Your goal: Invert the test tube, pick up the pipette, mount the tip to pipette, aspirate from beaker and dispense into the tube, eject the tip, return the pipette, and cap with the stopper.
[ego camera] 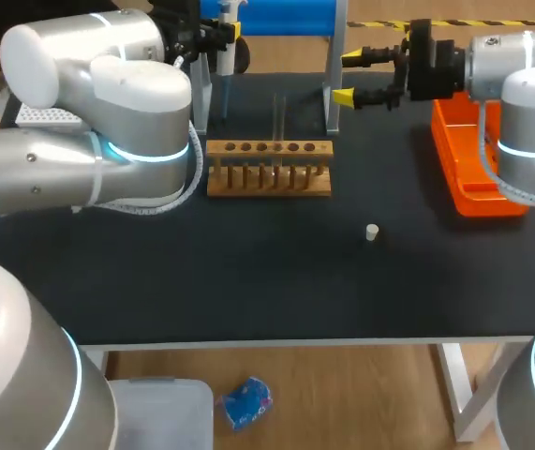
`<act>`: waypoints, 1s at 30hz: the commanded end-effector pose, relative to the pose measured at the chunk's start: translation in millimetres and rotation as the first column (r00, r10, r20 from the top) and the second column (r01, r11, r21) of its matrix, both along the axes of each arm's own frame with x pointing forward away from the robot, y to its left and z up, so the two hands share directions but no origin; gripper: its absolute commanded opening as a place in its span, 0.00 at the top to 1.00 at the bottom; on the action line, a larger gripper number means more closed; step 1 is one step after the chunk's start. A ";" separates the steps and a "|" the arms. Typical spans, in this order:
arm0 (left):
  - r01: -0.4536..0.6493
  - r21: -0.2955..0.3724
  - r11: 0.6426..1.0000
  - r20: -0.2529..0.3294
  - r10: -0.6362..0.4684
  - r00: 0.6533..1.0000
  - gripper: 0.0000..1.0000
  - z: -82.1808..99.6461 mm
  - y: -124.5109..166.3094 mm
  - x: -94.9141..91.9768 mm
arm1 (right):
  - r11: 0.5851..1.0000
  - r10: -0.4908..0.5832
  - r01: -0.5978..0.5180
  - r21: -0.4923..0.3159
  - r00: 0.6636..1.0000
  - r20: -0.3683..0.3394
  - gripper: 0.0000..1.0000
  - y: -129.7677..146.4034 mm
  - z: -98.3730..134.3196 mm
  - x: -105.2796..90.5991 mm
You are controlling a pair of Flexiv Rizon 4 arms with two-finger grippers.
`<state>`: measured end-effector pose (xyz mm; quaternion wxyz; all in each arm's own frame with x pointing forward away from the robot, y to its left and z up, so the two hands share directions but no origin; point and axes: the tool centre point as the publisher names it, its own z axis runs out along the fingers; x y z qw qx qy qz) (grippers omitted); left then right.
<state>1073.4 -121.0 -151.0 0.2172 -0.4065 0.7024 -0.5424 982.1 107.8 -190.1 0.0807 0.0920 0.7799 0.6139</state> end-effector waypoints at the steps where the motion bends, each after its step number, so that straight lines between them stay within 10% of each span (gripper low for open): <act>1: -0.055 0.076 0.996 -0.065 0.060 0.996 1.00 0.1 -9.3 22.5 | 1.000 0.003 -0.003 -0.008 1.000 -0.003 0.00 7.6 -4.0 19.0; 30: -0.352 0.121 0.928 -0.158 0.368 0.917 1.00 -9.7 21.0 76.5 | 0.991 -0.094 0.091 -0.096 0.995 -0.028 0.00 38.7 -7.6 89.8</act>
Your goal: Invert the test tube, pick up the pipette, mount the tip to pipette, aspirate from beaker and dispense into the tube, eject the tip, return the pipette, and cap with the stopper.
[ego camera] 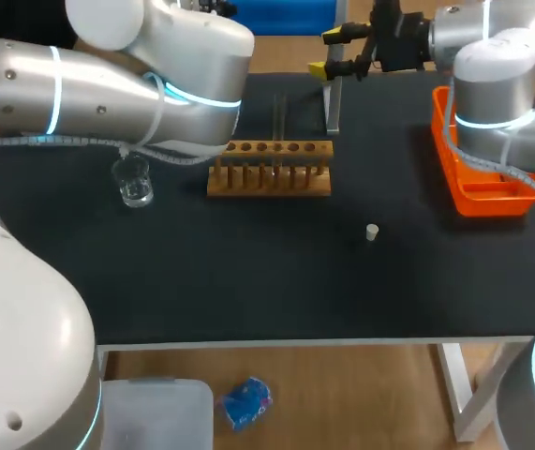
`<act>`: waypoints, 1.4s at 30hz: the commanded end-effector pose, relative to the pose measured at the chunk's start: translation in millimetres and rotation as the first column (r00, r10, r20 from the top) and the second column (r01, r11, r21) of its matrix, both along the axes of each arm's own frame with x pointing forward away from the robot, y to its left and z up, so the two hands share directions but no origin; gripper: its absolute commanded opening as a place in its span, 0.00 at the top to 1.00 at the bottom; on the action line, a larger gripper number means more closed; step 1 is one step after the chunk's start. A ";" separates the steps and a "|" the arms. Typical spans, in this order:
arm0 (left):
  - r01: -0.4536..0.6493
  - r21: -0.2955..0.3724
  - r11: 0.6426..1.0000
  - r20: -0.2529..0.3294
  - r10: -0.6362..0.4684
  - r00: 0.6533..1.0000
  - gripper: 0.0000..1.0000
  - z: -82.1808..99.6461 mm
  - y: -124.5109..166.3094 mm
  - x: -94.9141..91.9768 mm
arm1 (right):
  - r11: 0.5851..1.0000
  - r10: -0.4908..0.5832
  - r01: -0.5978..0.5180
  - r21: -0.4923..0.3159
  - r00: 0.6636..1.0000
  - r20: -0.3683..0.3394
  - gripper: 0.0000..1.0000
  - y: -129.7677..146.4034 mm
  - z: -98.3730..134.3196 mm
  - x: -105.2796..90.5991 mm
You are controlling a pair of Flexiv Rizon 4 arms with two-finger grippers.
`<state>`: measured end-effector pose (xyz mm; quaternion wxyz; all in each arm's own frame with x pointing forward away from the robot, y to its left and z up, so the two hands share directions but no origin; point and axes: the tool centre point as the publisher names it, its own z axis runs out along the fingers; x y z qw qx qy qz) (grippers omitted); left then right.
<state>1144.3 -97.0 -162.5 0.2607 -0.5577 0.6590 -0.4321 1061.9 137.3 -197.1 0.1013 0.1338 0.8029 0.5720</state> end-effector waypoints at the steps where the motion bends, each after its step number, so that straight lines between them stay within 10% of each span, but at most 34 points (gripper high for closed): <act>1: -0.026 0.014 1.000 -0.005 0.026 1.000 1.00 2.0 -2.5 6.1 | 1.000 -0.002 0.002 -0.004 1.000 -0.002 0.00 10.3 -0.4 11.6; 42: -0.168 0.163 0.972 -0.019 0.173 0.985 1.00 -8.8 6.1 31.3 | 1.000 -0.022 0.022 -0.010 1.000 0.003 0.00 30.5 -2.3 22.9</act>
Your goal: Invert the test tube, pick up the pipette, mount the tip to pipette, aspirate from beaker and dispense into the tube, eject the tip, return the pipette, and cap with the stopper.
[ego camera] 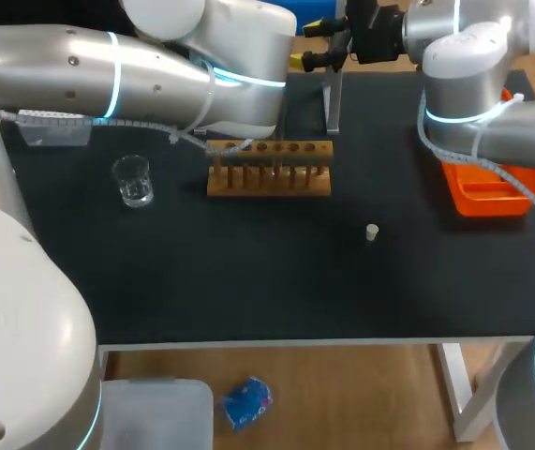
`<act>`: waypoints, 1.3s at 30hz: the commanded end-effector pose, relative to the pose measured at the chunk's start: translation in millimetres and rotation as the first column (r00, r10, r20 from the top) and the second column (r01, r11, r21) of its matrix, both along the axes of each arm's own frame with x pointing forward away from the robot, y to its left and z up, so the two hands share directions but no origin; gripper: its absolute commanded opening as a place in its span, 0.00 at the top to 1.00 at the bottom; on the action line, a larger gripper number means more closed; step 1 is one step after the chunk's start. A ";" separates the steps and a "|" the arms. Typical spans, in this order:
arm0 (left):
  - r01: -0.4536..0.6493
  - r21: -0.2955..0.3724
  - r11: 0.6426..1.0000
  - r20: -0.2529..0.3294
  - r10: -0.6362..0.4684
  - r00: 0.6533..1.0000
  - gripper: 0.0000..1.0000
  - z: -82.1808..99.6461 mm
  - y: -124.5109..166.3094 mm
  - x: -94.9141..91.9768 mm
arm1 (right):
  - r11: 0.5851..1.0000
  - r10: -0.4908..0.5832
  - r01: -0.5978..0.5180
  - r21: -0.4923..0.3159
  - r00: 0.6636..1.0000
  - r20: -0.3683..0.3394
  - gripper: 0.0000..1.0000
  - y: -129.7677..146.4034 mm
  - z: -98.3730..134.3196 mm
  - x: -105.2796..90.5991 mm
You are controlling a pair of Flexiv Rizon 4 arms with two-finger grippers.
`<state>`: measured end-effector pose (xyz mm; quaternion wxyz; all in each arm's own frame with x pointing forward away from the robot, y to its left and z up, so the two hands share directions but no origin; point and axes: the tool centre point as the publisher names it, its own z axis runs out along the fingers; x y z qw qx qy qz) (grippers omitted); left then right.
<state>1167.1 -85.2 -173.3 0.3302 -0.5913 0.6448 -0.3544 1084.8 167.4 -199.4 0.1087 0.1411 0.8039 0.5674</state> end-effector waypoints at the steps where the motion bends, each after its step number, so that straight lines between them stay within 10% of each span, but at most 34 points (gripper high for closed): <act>1: -0.013 0.012 1.000 -0.017 0.013 1.000 1.00 2.2 -5.4 9.4 | 1.000 -0.001 0.001 -0.001 1.000 0.000 0.00 0.4 0.0 0.0; 39: -0.032 0.048 0.998 -0.105 0.037 0.994 1.00 -13.1 -2.0 23.6 | 1.000 -0.001 0.001 -0.001 1.000 0.000 0.00 0.4 0.0 0.0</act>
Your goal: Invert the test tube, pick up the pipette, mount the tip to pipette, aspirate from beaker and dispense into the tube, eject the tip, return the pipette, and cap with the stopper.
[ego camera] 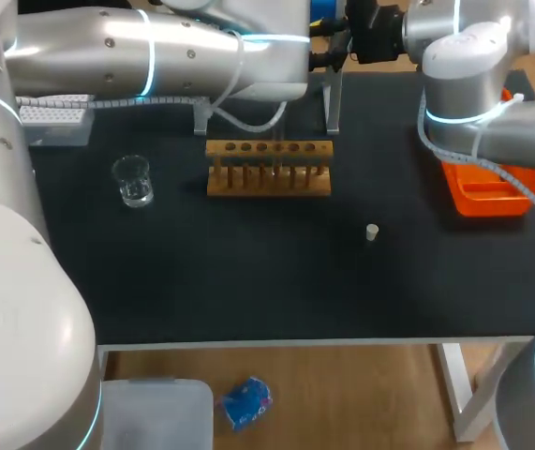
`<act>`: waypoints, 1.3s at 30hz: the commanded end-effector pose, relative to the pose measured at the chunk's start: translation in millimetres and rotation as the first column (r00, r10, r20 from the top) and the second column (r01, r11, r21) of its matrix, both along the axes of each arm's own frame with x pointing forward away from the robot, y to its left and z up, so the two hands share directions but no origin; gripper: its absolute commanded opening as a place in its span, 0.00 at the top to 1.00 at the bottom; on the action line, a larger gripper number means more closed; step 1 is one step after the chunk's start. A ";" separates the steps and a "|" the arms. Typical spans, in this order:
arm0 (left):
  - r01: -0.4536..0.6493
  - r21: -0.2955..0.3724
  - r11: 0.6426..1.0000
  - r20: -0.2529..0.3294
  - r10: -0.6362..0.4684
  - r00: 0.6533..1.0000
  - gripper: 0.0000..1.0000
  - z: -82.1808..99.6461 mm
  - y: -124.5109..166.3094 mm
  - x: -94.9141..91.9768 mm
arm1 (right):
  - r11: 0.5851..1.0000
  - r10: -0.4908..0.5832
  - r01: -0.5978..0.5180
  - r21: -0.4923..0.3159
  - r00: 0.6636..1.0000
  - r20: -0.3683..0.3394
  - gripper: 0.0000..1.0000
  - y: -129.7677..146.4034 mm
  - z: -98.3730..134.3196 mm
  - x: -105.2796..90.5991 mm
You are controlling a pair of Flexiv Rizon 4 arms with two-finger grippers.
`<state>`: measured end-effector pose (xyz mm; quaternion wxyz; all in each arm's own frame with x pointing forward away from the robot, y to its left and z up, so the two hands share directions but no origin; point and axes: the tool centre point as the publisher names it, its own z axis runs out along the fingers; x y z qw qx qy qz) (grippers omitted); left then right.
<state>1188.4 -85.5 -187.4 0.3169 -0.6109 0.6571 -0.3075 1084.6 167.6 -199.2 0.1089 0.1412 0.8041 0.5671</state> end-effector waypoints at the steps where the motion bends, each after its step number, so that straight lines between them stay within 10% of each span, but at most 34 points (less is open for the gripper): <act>1: -0.003 0.006 1.000 -0.014 0.003 1.000 1.00 0.2 -1.9 1.6 | 1.000 -0.001 0.001 0.000 1.000 0.000 0.00 0.2 -0.3 0.2; 39: -0.010 -0.012 1.000 -0.069 0.009 0.998 1.00 -20.9 -4.1 5.9 | 1.000 -0.001 0.001 0.000 1.000 0.000 0.00 0.2 -0.3 0.2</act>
